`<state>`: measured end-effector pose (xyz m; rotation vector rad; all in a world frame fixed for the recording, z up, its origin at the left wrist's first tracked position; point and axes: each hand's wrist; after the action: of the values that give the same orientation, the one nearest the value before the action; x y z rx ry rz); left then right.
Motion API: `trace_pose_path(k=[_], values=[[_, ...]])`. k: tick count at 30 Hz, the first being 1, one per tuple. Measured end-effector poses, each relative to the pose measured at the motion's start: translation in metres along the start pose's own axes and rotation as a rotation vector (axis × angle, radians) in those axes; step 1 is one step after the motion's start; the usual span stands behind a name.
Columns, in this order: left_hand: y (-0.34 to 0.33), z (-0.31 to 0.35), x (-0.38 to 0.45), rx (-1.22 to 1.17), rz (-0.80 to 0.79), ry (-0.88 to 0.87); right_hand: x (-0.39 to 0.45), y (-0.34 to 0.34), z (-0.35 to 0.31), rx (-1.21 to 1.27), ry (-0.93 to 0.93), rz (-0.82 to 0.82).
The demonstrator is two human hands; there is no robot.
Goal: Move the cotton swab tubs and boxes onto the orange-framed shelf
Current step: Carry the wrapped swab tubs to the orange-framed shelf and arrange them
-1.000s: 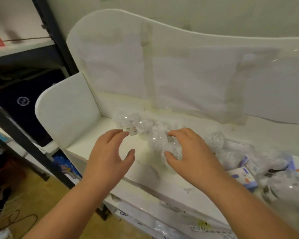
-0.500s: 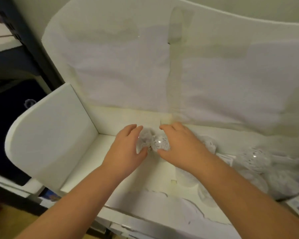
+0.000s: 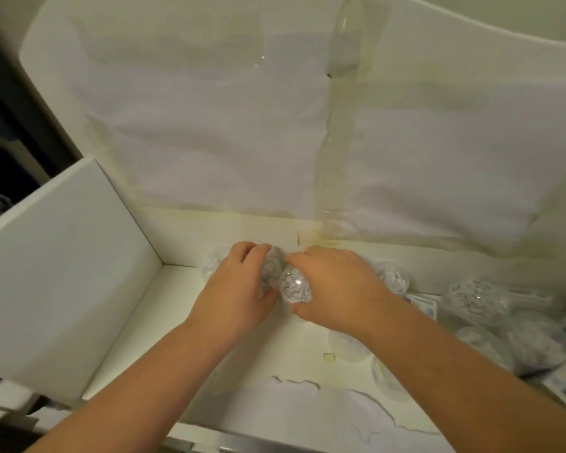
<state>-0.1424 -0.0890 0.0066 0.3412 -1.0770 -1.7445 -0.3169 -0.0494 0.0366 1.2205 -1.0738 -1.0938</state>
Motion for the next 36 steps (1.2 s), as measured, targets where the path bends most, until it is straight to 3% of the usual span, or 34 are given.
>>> trace_pose_path(k=[8, 15, 24, 36], values=[[0.042, 0.016, -0.008, -0.102, 0.178, -0.021, -0.027, 0.037, 0.015, 0.320, -0.082, 0.201], [0.038, 0.061, -0.019, -0.146, 0.266, -0.031, -0.088, 0.056, 0.045, 0.535, -0.208, 0.383], [0.001, 0.185, -0.062, -0.170, 0.181, -0.234, -0.244, 0.076, 0.103, 0.572, -0.453, 0.604], [-0.101, 0.386, -0.167, -0.287, -0.030, -0.451, -0.508, 0.077, 0.156, 0.432, -0.682, 0.561]])
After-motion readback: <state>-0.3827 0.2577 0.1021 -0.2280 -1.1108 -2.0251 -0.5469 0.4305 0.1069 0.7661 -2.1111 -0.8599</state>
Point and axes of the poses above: each hand's wrist, its own x-axis towards the middle knuckle, its own y-axis out of the back of the hand, z = x × y, and after that the axes turned 13 degrees about -x, right-handed
